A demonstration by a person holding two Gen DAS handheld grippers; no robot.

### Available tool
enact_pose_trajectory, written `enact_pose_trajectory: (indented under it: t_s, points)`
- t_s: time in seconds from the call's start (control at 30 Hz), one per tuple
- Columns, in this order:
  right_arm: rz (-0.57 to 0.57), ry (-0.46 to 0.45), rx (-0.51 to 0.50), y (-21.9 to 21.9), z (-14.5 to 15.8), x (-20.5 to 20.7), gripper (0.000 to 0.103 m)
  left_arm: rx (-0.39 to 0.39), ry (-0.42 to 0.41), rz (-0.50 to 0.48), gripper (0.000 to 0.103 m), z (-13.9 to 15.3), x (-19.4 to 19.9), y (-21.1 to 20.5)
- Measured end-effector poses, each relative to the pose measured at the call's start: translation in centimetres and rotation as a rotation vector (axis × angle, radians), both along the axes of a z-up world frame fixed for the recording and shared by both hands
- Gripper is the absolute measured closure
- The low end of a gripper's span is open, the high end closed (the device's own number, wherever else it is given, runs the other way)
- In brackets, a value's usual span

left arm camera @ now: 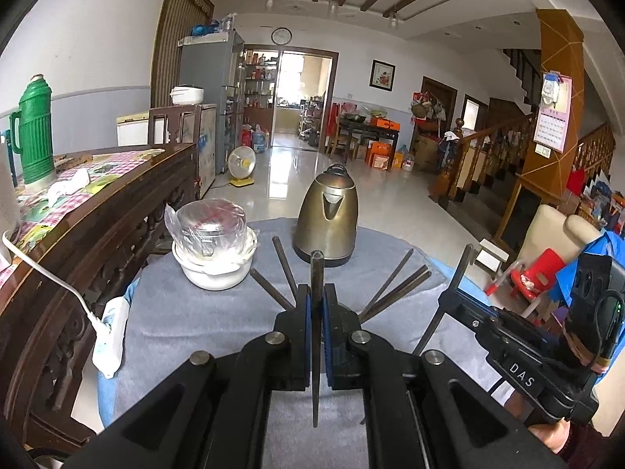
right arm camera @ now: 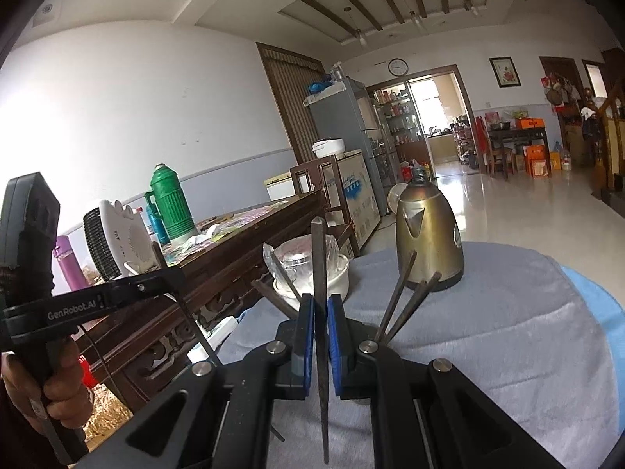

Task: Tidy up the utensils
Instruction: 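Lower both chopsticks into the grey holder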

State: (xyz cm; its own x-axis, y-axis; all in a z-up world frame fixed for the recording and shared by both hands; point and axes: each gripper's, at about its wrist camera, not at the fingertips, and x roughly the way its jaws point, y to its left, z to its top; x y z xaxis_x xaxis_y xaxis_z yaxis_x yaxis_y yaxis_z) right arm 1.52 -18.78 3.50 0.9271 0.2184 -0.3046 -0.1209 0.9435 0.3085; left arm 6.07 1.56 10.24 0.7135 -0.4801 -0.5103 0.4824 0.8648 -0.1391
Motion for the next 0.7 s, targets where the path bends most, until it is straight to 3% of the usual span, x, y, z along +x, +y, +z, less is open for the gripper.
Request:
enact_pose_trajectory:
  t_s: [0.37,0.7]
  points:
    - [-0.022,-0.021,-0.021,-0.6,2.6,3.5,0.095,0.001,-0.016,-0.021,0.098,2.1,1.7,-2.1]
    - [-0.037,0.005,-0.011,-1.1,2.3,4.4,0.096,0.0,0.005,-0.016,0.098,1.8,2.9,-2.5]
